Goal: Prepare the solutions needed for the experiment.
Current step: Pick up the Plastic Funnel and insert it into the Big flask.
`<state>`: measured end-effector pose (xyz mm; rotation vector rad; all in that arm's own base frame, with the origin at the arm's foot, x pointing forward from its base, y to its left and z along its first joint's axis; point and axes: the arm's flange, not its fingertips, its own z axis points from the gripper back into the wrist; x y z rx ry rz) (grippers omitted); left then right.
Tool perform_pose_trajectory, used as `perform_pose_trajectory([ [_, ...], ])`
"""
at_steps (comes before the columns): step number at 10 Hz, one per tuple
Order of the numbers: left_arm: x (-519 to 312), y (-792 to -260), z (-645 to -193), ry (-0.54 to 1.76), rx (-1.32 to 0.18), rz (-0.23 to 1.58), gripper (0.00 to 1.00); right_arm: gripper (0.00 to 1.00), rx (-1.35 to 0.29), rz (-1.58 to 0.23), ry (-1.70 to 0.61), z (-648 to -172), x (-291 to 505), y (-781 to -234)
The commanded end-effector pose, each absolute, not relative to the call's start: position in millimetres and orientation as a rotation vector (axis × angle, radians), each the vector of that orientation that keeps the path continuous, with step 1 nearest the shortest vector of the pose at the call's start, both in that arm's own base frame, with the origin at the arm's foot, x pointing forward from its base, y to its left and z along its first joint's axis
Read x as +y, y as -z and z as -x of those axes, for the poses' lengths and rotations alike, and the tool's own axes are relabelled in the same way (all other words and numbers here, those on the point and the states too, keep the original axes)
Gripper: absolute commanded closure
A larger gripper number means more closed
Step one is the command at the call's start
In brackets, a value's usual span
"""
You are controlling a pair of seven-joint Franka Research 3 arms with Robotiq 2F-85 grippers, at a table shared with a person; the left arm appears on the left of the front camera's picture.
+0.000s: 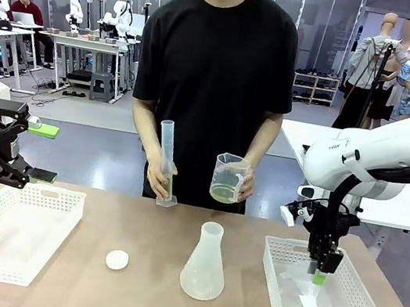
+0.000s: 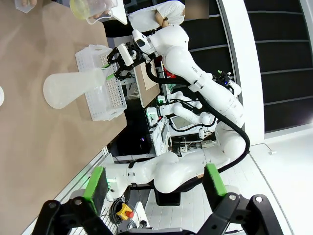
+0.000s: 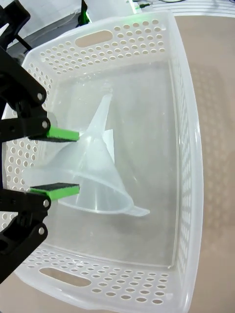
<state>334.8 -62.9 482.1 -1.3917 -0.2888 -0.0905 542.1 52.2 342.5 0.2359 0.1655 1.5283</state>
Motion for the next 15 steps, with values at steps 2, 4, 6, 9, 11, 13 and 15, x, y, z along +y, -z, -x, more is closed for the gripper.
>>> perform_pose_trajectory([
  [2, -64.5, -483.6, -335.7, 0.095, -0.292, 1.411, 0.00, 0.82, 0.170, -0.278, -1.555, -549.2, 50.7, -343.3],
  [4, -64.5, -483.6, -335.7, 0.095, -0.292, 1.411, 0.00, 1.00, 0.189, -0.278, -1.557, -549.1, 51.7, -343.2],
  [6, -64.5, -483.6, -335.7, 0.095, -0.292, 1.411, 0.00, 1.00, 0.162, -0.294, -1.523, -546.6, 52.2, -349.1],
  [9, -64.5, -483.6, -335.7, 0.095, -0.292, 1.411, 0.00, 1.00, 0.116, -0.170, -1.449, -531.3, 62.5, -394.5],
  [11, -64.5, -483.6, -335.7, 0.095, -0.292, 1.411, 0.00, 1.00, 0.035, -0.015, -1.408, -513.3, 71.3, -443.9],
  [13, -64.5, -483.6, -335.7, 0.095, -0.292, 1.411, 0.00, 1.00, -0.041, 0.146, -1.385, -494.5, 78.9, -490.4],
  [15, -64.5, -483.6, -335.7, 0.095, -0.292, 1.411, 0.00, 1.00, -0.120, 0.309, -1.355, -471.4, 88.9, -529.6],
])
